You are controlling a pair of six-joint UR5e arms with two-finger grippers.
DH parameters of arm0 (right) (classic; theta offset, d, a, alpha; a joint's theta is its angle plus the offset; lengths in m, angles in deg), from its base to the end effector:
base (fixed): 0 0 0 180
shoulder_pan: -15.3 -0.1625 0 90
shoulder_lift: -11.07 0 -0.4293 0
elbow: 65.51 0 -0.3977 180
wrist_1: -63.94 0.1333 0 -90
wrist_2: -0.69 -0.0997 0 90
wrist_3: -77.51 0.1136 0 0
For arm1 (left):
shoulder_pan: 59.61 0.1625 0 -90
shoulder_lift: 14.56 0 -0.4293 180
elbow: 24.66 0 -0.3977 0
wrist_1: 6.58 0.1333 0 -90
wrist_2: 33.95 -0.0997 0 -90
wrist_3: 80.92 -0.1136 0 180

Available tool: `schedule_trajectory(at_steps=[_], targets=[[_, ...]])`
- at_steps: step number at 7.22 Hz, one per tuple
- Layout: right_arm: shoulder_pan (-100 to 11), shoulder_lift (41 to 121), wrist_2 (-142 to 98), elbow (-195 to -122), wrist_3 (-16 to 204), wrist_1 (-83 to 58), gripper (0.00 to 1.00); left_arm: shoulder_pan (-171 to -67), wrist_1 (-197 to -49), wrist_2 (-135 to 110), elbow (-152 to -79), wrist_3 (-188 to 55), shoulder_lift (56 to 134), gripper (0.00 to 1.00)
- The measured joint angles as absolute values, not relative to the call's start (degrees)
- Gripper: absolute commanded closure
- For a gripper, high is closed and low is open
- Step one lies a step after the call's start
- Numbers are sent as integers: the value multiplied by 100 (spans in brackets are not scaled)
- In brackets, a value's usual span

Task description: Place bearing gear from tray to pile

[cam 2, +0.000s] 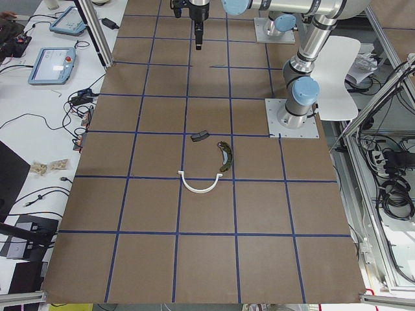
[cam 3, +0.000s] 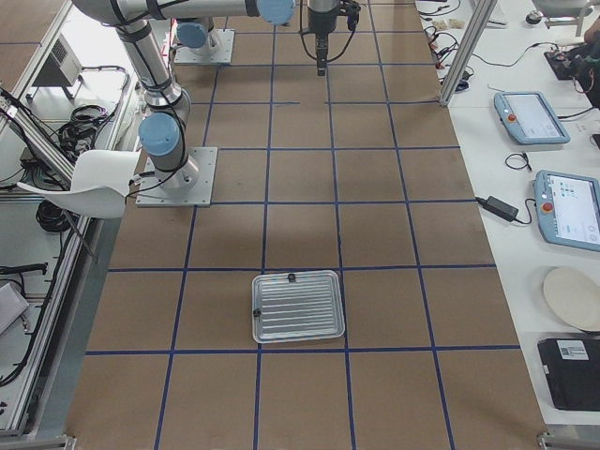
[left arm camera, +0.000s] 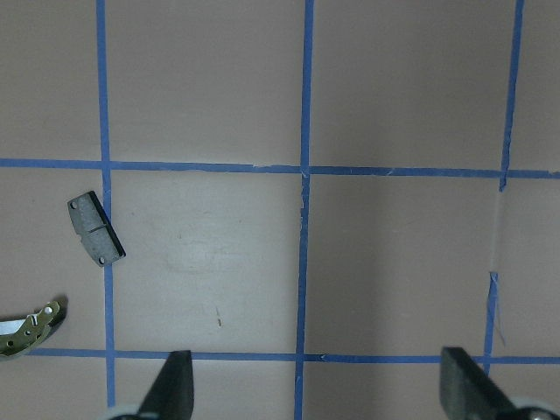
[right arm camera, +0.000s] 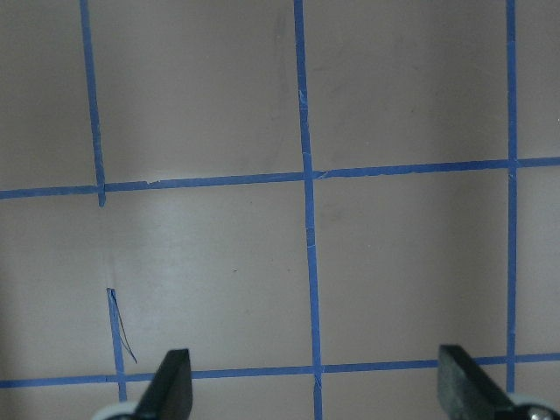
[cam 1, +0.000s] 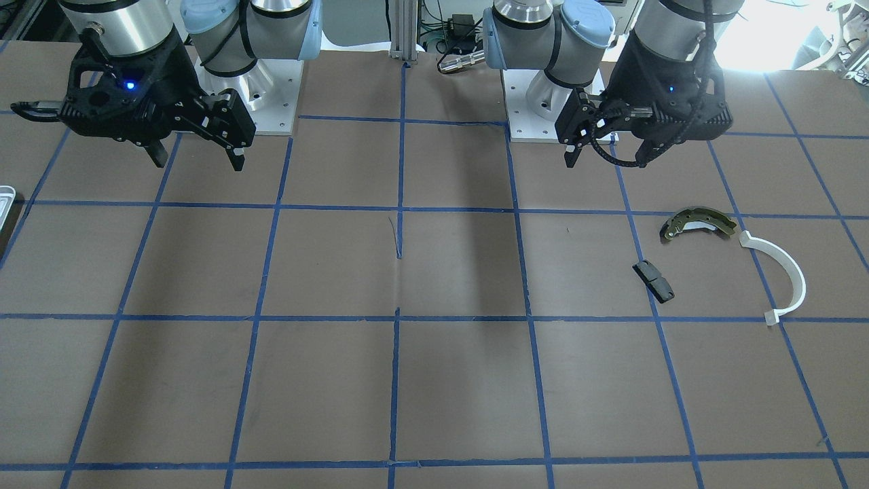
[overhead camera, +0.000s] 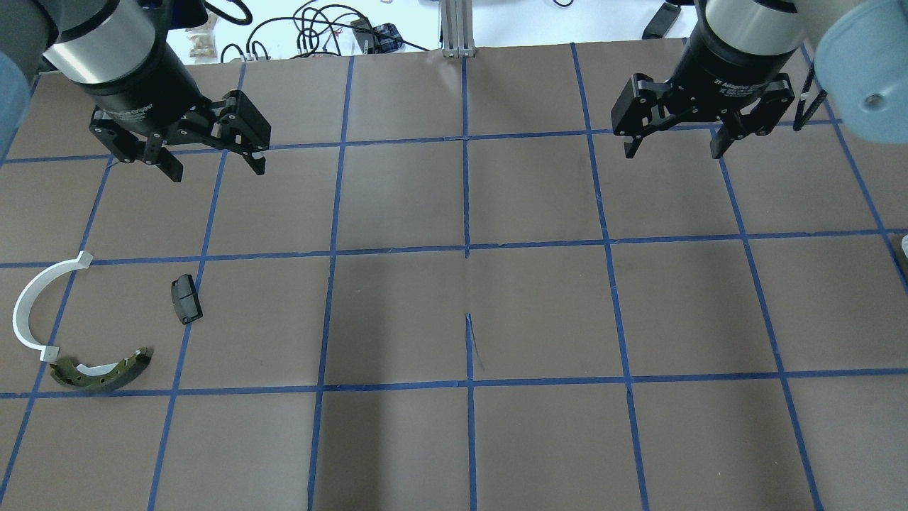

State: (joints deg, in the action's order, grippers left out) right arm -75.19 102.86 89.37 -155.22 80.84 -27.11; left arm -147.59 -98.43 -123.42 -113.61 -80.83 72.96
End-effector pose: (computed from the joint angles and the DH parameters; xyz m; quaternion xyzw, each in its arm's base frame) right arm 0.1401 -0.4886 0.4981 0.0245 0.9993 -0.0269 0.0124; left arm -0.1173 -0.4858 0.5053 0.0183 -0.9997 0.0147 0.0044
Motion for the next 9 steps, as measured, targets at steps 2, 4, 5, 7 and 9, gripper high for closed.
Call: schedule_trajectory(at_steps=[2,4,5,7,9], targets=[[-7522,10286,8939,-15516,8084,-2700,0,-14759,-9843,-12342,-11363,-8083,7293,0],[-7522,10292,8967,-15513,8090,-2669,0,-14759,-9843,-12342,-11363,-8083,7290,0],[-7522,10286,8991,-15510,8091,-2644,0,-14759,-9843,-12342,-11366,-8083,7290,0],[-7465,10271,9112,-15502,8063,-2530,0,-14759,-9843,-12342,-11369,-8083,7289,0],[-7205,10291,9444,-15421,7576,-2214,0,-14759,-9843,-12342,-11369,-8083,7289,0]])
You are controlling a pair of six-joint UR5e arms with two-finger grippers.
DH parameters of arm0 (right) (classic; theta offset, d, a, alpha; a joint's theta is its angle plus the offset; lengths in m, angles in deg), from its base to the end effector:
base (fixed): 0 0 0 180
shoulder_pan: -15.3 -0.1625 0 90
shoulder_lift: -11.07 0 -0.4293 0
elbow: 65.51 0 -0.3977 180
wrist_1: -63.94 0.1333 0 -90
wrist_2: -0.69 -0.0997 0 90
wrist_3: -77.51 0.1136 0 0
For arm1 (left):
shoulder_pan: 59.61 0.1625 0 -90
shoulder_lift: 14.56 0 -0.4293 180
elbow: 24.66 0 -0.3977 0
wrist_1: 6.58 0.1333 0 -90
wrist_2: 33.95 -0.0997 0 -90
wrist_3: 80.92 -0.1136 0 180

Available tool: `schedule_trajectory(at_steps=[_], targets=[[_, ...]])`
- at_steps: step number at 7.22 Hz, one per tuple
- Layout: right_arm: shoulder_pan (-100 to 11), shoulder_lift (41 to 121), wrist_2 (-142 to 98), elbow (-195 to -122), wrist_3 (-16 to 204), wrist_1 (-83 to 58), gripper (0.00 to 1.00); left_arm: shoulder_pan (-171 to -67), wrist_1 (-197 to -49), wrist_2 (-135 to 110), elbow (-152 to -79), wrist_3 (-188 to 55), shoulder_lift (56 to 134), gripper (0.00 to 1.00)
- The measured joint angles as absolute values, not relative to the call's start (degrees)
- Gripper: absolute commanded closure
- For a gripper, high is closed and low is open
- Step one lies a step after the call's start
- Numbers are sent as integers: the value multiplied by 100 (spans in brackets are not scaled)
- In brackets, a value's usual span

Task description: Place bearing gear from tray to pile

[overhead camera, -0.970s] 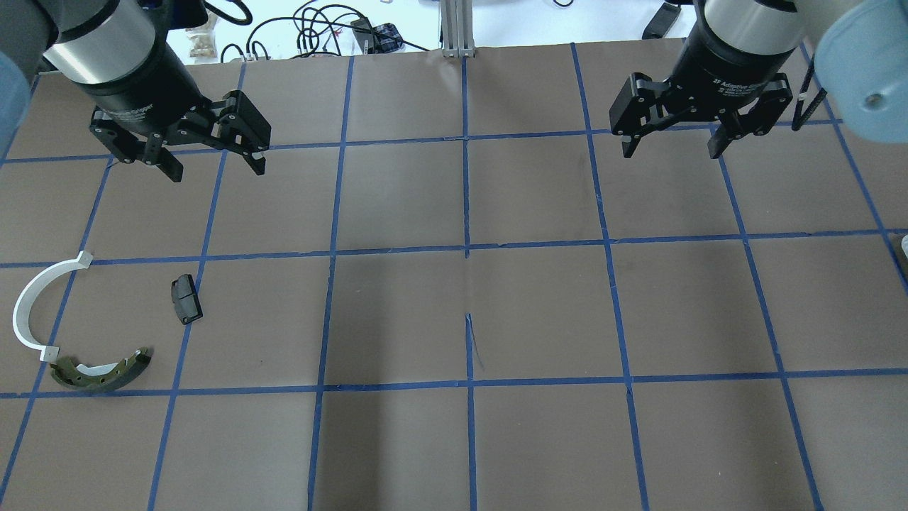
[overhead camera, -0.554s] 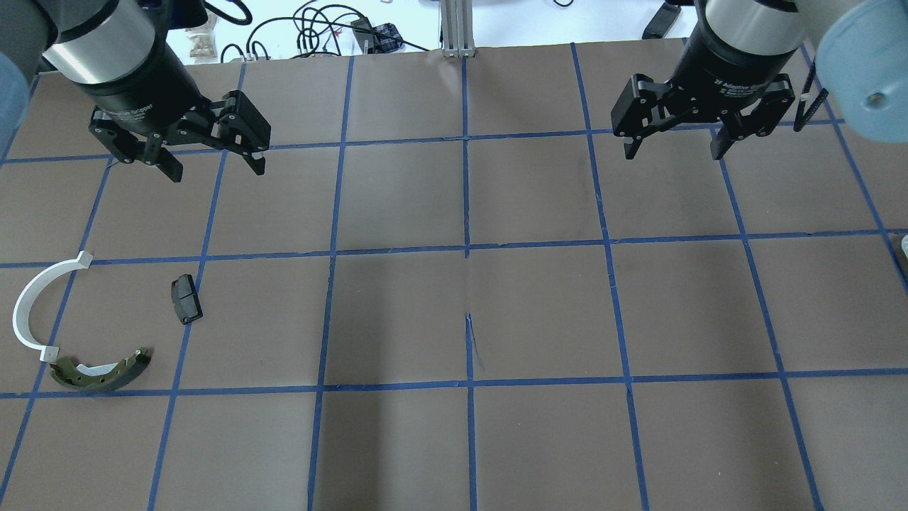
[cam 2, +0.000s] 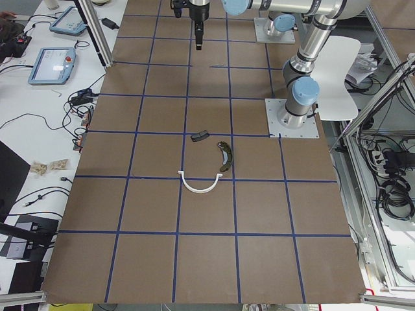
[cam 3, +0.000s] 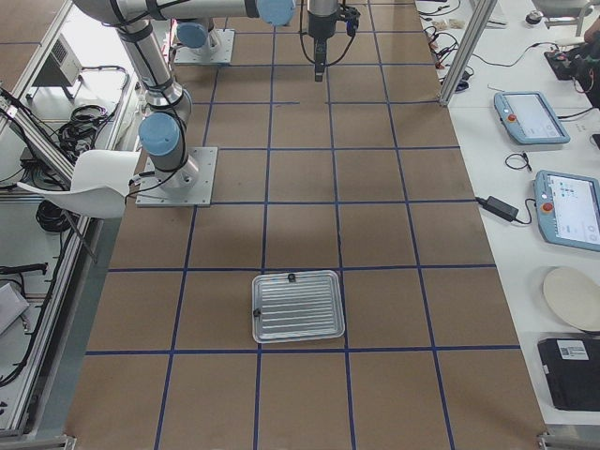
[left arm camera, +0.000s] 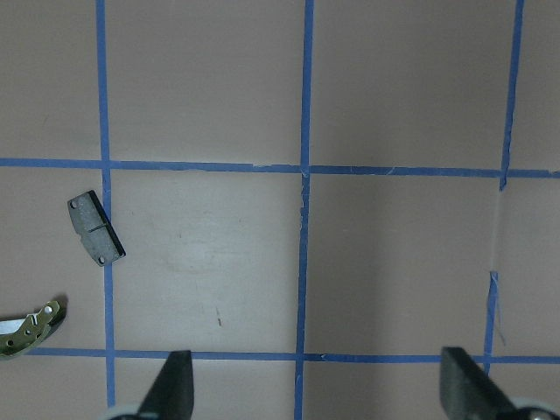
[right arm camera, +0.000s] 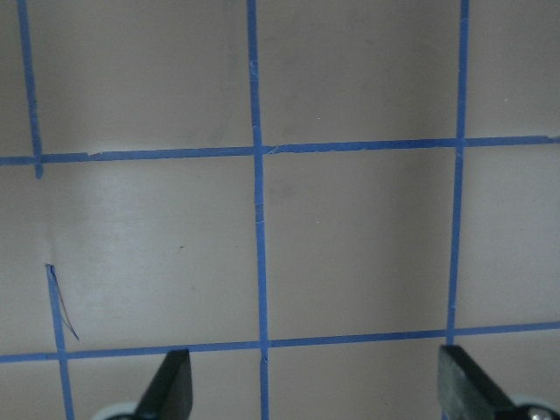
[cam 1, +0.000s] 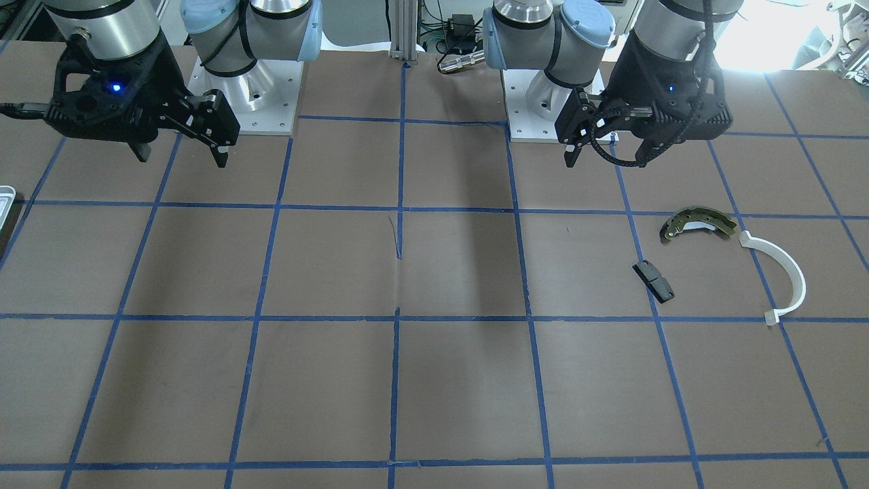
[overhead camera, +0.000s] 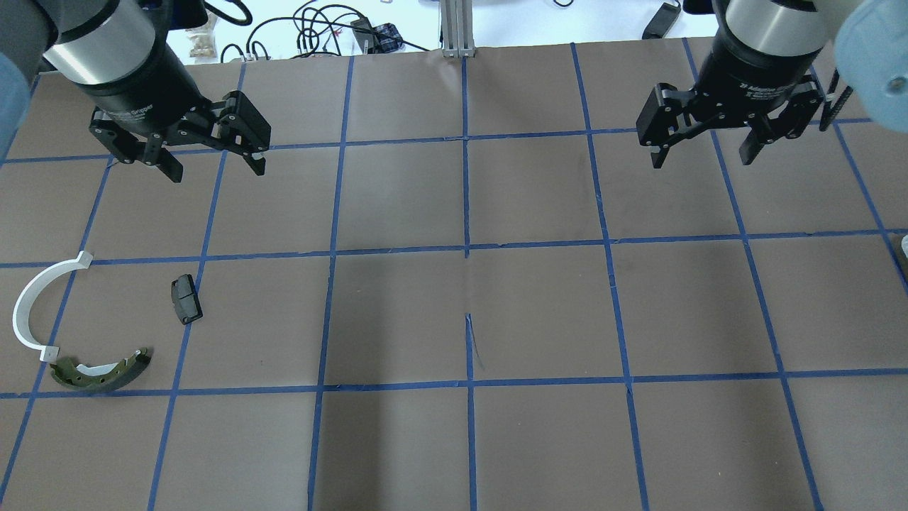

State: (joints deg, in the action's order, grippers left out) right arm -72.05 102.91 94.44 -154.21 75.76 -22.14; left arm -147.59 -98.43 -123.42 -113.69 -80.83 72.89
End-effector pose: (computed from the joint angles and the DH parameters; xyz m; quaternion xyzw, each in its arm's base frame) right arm 0.1035 -0.4868 0.4987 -0.0076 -0.9994 -0.0081 0.0324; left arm -0.1173 -0.4853 0.5052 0.0183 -0.9997 0.0146 0.0044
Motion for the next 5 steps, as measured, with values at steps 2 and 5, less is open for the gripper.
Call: schedule_trajectory(at_steps=[2,5], targets=[[-6143,10302,9580,-15146,6296,-1744,0,-14759,-9843,-12342,-11364,-8083,7295,0],[-3865,10217,9597,-14965,4230,-1523,0,-14759,-9843,-12342,-11369,-8079,7305,0]])
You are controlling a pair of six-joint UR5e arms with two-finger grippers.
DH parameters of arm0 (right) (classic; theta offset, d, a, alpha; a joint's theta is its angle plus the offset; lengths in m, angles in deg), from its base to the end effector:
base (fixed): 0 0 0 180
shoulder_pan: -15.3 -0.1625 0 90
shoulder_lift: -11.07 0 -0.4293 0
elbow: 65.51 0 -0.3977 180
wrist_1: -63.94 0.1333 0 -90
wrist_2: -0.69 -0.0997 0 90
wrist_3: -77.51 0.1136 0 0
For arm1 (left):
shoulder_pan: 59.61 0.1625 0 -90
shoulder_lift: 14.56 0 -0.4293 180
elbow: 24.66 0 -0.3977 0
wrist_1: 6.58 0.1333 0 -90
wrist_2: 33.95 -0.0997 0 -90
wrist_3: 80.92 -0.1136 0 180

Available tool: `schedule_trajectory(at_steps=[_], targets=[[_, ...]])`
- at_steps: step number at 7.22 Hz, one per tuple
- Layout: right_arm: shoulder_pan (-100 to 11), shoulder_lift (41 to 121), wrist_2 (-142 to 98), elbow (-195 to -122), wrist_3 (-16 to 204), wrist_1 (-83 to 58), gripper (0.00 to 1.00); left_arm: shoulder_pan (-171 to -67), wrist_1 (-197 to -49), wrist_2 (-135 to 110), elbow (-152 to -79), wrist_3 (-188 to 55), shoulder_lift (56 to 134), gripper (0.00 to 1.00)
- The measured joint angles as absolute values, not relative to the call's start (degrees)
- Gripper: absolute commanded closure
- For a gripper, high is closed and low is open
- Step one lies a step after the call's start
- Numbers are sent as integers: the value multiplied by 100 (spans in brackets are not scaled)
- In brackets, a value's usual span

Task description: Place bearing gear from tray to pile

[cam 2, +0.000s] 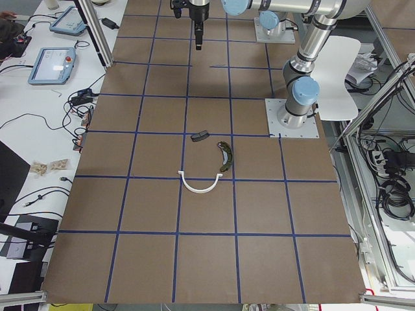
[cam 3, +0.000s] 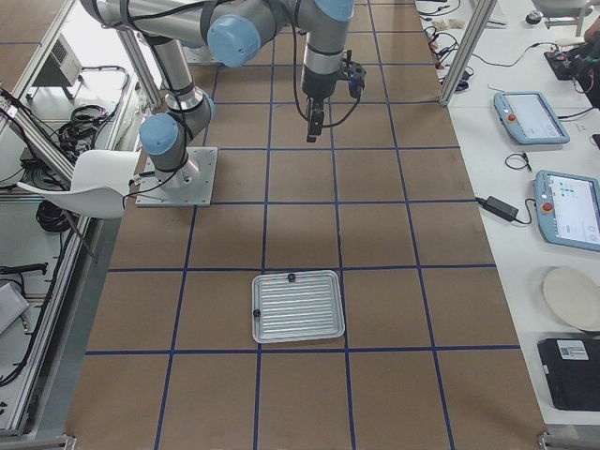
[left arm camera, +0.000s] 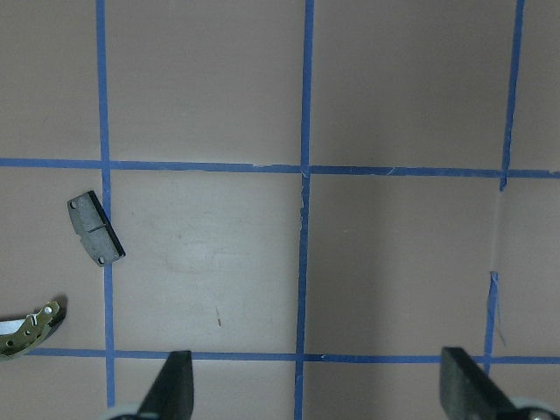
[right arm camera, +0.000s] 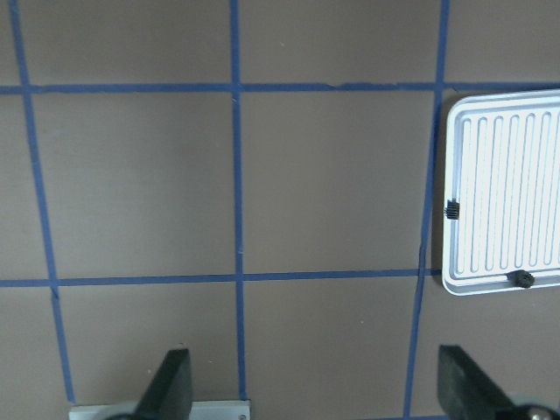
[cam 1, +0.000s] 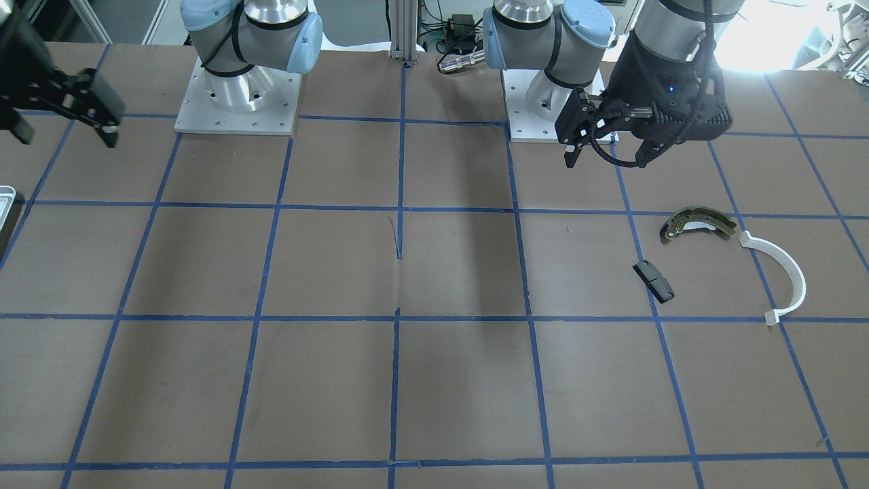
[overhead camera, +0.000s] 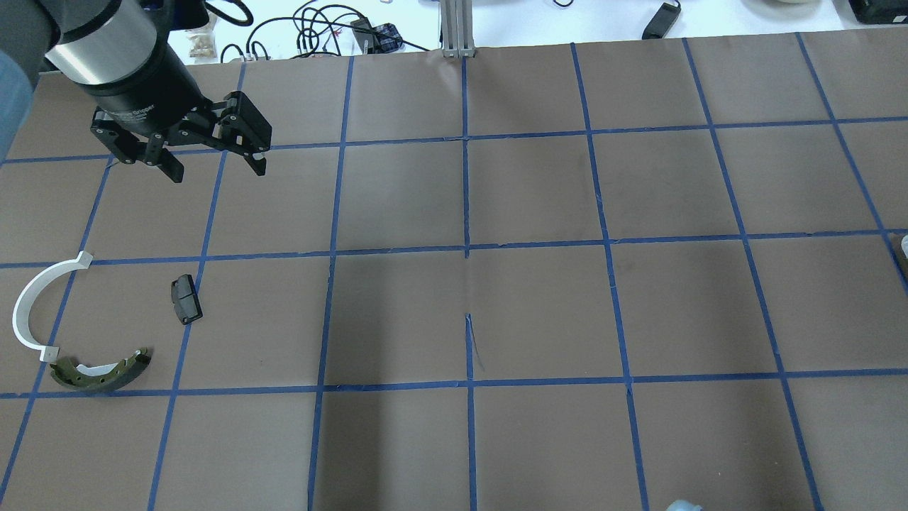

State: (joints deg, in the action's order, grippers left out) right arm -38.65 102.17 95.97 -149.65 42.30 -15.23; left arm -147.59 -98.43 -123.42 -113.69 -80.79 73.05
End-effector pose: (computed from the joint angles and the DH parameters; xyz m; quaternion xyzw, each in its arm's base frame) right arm -0.1822 -0.4591 0.5203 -0.0058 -0.9984 -0.0542 0.0178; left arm -0.1173 -0.4862 0.5038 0.0187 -0.9997 0.0133 0.0044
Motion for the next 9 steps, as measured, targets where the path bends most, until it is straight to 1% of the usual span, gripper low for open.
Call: schedule_trajectory(at_steps=[2,4,6,7,8,9], targets=[[-2668,9745,9725,-14990,3176,-1781,0,-14759,-9843,-12342,-11367,-8082,7307,0],[-1943,9142,9769,-15194,2070,-2541,1,-14759,-9843,-12342,-11368,-8081,7307,0],[-1388,8488,9647,-15993,1064,-4370,1,-14759,-9843,-12342,-11368,-8081,7306,0],[-1155,8209,9580,-16419,630,-5257,3,-14759,-9843,-12342,-11364,-8081,7304,0],[-967,7958,9546,-16694,336,-5852,6,-14759,-9843,-12342,-11364,-8079,7304,0],[-837,7767,9535,-16825,175,-6130,9,-14759,-9843,-12342,-11364,-8079,7305,0]])
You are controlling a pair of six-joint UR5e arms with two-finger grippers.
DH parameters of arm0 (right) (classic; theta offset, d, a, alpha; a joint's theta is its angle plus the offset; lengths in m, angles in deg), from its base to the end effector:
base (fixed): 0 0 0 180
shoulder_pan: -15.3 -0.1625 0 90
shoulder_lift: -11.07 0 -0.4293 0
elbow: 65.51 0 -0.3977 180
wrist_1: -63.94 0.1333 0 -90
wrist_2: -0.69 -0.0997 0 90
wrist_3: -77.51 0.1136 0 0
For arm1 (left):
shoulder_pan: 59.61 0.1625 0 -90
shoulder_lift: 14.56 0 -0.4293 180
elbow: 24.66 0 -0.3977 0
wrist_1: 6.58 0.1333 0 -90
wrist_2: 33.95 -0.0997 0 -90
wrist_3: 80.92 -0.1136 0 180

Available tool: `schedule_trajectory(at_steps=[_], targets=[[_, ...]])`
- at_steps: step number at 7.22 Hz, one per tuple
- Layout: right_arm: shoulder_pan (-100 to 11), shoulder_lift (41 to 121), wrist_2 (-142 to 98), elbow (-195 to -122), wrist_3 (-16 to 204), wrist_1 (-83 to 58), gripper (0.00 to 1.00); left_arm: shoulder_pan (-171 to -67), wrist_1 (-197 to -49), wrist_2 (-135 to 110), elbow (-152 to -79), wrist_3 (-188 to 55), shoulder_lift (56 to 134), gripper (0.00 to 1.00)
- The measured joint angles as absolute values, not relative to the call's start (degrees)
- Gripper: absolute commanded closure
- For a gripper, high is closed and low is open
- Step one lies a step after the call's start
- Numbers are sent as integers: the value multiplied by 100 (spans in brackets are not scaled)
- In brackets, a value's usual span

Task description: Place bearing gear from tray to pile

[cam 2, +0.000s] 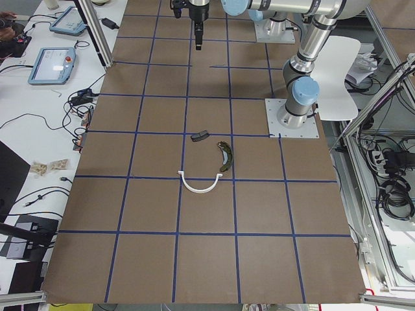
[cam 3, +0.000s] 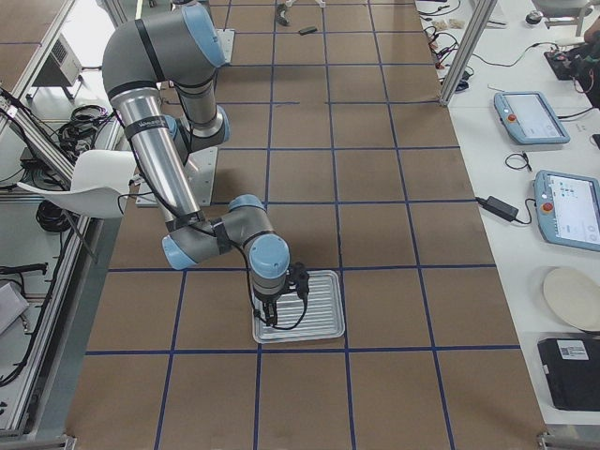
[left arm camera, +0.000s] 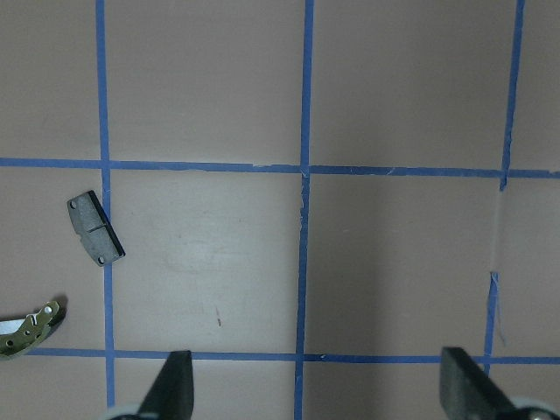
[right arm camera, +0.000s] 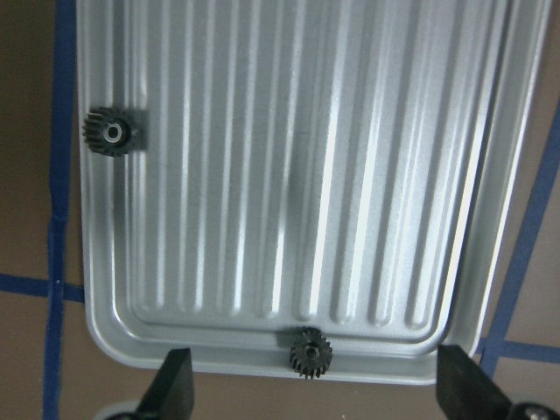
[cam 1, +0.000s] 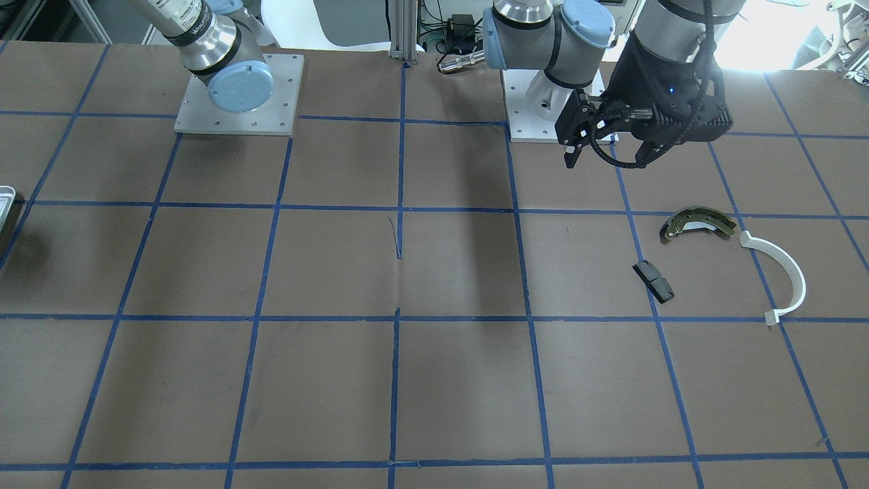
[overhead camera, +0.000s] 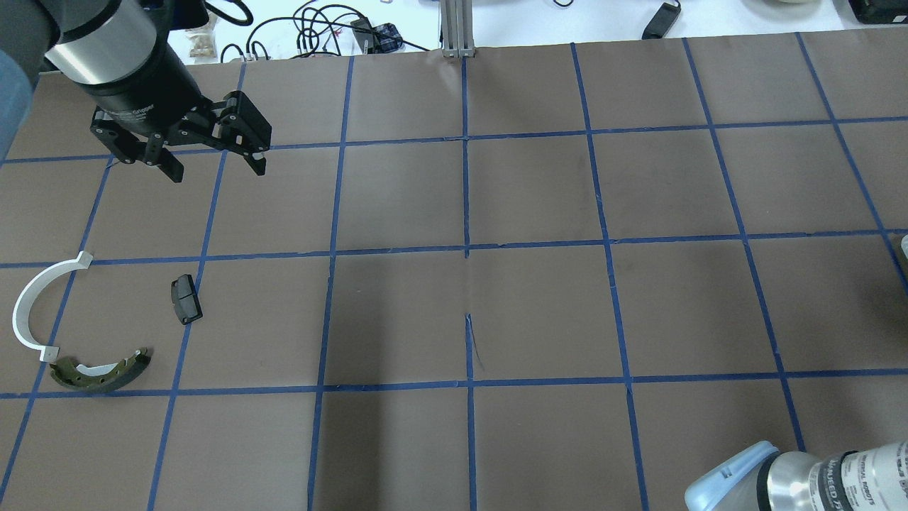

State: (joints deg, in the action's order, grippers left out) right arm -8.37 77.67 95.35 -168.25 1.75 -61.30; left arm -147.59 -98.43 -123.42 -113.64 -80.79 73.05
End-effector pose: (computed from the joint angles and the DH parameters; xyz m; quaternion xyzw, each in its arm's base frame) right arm -0.4902 -0.3503 0.2072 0.0824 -0.9957 -0.0410 0.0058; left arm -0.1173 -0.4863 0.5042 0.0187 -0.9997 0.0137 0.0044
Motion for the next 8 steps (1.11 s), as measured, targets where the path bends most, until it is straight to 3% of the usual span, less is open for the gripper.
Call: schedule_trajectory(at_steps=[2,5,8], targets=[[-736,7533,9534,-16922,-78,-6336,14,-14759,-9843,-12342,-11362,-8077,7302,0],[-670,7454,9540,-17058,-165,-6619,49,-14759,-9843,-12344,-11366,-8077,7298,0],[-659,7455,9551,-17070,-168,-6647,50,-14759,-9843,-12347,-11362,-8077,7303,0]])
